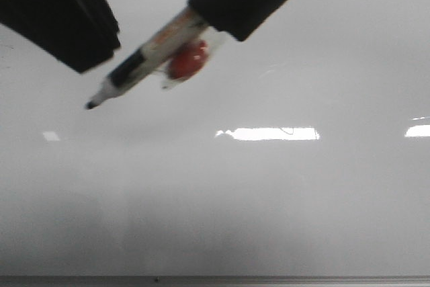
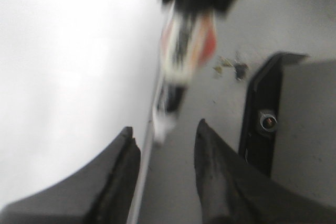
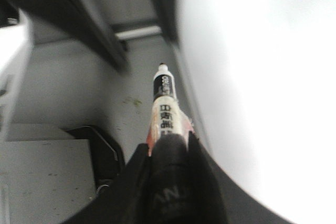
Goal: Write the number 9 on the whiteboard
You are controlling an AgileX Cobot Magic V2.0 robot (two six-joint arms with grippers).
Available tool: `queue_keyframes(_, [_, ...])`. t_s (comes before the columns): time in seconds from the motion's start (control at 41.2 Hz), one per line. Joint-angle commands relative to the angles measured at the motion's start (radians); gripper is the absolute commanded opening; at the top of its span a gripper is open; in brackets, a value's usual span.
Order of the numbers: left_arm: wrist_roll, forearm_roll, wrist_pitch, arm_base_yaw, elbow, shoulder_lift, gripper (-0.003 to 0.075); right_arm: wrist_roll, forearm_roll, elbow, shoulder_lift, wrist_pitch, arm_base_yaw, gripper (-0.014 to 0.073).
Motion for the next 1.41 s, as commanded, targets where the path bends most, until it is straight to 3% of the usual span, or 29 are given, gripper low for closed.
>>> queue_keyframes(0.0, [-0.037, -0.010, -0.055, 0.054, -0.037, -0.075, 0.0265, 0.133, -0.089, -0.038, -0.068, -0.011, -0.095, -0.0068])
queue_keyframes(0.17, [-0.131, -0.012, -0.060, 0.193, -0.028, -0.137, 0.0265, 0.318, -0.168, -0.023, -0.153, 0.054, -0.275, -0.0068])
queue_keyframes(0.364, [-0.241, -0.023, -0.109, 0.338, 0.042, -0.158, 0.0264, 0.430, -0.167, 0.222, -0.276, -0.286, -0.345, -0.0068])
queue_keyframes(0.68, [-0.241, -0.030, -0.145, 0.342, 0.047, -0.158, 0.0262, 0.429, -0.130, 0.223, -0.166, -0.506, -0.342, -0.0068])
queue_keyframes(1.189, [-0.241, -0.034, -0.145, 0.342, 0.047, -0.158, 0.0262, 0.428, -0.130, 0.043, 0.047, -0.573, -0.334, -0.0068])
queue_keyframes(1.383, [-0.241, -0.045, -0.144, 0.342, 0.047, -0.158, 0.0262, 0.418, -0.130, -0.019, 0.155, -0.469, -0.267, -0.0068])
